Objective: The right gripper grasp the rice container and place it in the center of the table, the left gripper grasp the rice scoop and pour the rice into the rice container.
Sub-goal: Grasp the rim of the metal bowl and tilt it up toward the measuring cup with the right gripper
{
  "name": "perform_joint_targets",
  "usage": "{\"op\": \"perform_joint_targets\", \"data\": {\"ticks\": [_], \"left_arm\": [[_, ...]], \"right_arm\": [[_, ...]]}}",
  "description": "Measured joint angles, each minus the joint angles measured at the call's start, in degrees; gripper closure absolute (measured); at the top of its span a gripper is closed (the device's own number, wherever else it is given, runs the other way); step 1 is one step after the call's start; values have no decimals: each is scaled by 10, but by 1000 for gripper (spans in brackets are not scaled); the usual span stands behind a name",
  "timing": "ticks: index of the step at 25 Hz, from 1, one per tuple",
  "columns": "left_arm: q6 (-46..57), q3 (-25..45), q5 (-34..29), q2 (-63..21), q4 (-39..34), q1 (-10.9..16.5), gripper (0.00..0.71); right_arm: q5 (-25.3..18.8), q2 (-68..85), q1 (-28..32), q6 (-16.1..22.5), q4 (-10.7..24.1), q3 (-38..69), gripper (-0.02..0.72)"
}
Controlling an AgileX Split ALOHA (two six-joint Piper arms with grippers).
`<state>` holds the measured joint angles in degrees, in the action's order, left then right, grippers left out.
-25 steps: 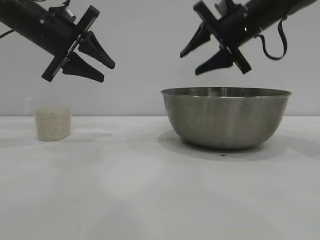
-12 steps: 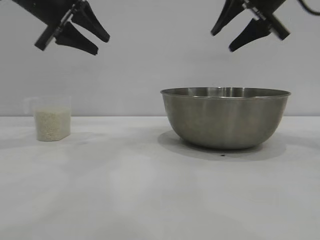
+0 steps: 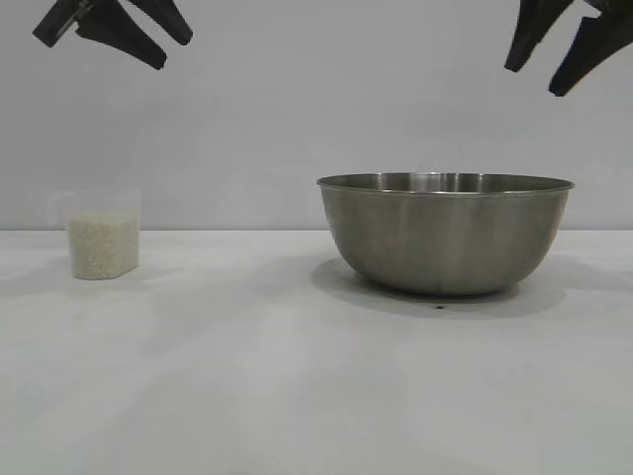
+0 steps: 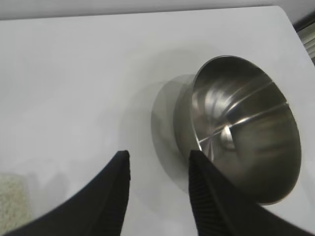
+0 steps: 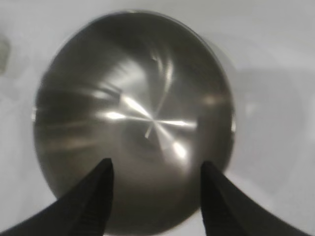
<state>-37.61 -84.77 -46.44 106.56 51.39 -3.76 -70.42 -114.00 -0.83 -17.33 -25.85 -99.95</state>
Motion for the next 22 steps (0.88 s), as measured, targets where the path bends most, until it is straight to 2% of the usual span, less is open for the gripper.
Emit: {"op": "perform_joint_targets", "data": {"ticks": [13,22], "left_arm": [[2,0,1,0,0,0,469],[2,0,3,0,0,0,469]], "right_arm": [[2,-84,0,1,6,0,325],[28,-133,0,5,-14,0,325]]}}
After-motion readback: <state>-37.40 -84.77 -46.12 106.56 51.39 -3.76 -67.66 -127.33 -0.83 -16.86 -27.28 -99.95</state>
